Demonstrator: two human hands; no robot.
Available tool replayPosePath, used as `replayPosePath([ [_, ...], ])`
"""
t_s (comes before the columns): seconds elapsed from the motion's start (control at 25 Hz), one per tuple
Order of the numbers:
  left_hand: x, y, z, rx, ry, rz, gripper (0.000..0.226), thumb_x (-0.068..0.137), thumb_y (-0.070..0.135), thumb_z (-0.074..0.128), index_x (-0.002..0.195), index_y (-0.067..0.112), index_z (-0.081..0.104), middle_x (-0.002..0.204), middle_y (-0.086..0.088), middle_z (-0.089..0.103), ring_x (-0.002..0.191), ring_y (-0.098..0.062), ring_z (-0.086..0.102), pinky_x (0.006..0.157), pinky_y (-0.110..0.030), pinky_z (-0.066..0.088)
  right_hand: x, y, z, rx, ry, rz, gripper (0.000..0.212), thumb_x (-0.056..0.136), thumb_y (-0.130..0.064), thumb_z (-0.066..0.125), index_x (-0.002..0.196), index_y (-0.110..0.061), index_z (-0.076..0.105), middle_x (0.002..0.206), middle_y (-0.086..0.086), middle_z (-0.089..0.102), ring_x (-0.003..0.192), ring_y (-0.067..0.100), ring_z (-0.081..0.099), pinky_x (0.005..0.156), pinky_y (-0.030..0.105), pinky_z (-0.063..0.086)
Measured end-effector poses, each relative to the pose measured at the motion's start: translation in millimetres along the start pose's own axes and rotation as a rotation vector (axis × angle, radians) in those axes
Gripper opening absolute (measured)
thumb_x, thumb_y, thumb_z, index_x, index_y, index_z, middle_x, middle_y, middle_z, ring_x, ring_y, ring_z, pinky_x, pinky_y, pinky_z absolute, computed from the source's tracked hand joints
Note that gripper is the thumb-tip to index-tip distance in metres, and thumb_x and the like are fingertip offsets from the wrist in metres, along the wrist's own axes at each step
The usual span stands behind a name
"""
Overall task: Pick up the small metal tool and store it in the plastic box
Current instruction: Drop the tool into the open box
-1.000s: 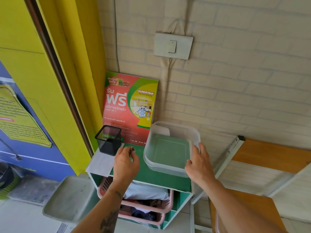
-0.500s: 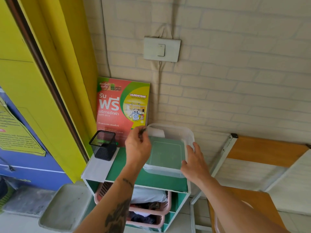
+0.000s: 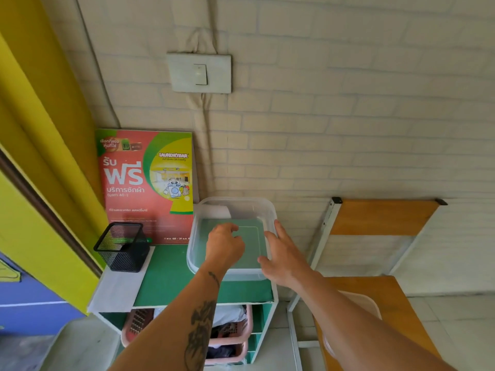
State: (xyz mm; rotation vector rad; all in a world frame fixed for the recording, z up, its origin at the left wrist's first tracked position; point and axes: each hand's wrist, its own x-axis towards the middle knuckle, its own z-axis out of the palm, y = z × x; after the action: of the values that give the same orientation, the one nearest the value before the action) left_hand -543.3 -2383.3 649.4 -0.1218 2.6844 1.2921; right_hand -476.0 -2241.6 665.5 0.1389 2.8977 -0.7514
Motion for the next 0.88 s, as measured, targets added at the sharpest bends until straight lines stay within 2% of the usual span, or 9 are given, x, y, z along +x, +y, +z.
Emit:
replayPosePath([
  [0.2,-3.7,9.6,-9.8,0.026,0.050,0.024,0.038,0.088,0.006,0.051,0.123,0.013,0.065,0.128,-0.007,0.066,0.115,-0.025,0.061,0.104,-0.039,0.048,2.4,5.6,-2.5,0.026,0.008,-0.025,0.072,0.095,-0.033,0.054,0.155,-0.014,0.019,0.165,0.000,-0.010,0.152,0.022,0.006,0.119,0.042,0.022],
  [0.4,-14.2,19.8,-17.5,0.035,0.076,0.067,0.038,0.088,0.008,0.045,0.117,0.017,0.068,0.115,-0.004,0.071,0.098,-0.025,0.066,0.089,-0.038,0.056,-0.5,20.6,-15.0,0.117,0.082,-0.059,0.065,0.095,-0.031,0.053,0.153,-0.018,0.027,0.165,0.001,0.010,0.151,0.019,0.013,0.120,0.040,0.019],
  [0.48,-20.9,28.5,-16.2,0.010,0.078,0.073,0.037,0.087,0.009,0.045,0.114,0.019,0.069,0.110,-0.002,0.072,0.091,-0.023,0.067,0.078,-0.031,0.053,-4.0,33.2,-24.5,0.140,0.109,-0.053,0.063,0.095,-0.030,0.053,0.152,-0.018,0.028,0.164,0.002,0.017,0.150,0.019,0.017,0.120,0.039,0.019],
  [0.56,-31.3,42.1,-9.4,-0.015,0.091,0.096,0.035,0.086,0.010,0.046,0.109,0.022,0.070,0.104,-0.001,0.073,0.085,-0.020,0.067,0.073,-0.028,0.049,-9.8,51.6,-36.8,0.153,0.125,-0.042,0.063,0.096,-0.030,0.053,0.153,-0.018,0.028,0.162,0.001,0.021,0.148,0.018,0.020,0.118,0.035,0.019],
  [0.72,-60.4,78.1,25.9,-0.014,0.095,0.195,0.031,0.087,0.010,0.047,0.104,0.025,0.070,0.095,0.003,0.071,0.078,-0.018,0.065,0.076,-0.026,0.047,-27.5,103.8,-60.7,0.165,0.104,0.002,0.062,0.097,-0.031,0.050,0.153,-0.018,0.027,0.162,-0.002,0.023,0.147,0.016,0.022,0.116,0.029,0.018],
  [0.88,-87.8,104.5,94.3,-0.035,0.107,0.304,0.028,0.086,0.008,0.053,0.101,0.023,0.071,0.092,0.001,0.072,0.076,-0.019,0.066,0.080,-0.033,0.056,-48.0,176.9,-73.3,0.159,0.061,0.053,0.062,0.097,-0.033,0.048,0.153,-0.020,0.025,0.162,-0.003,0.022,0.148,0.015,0.021,0.117,0.030,0.019],
])
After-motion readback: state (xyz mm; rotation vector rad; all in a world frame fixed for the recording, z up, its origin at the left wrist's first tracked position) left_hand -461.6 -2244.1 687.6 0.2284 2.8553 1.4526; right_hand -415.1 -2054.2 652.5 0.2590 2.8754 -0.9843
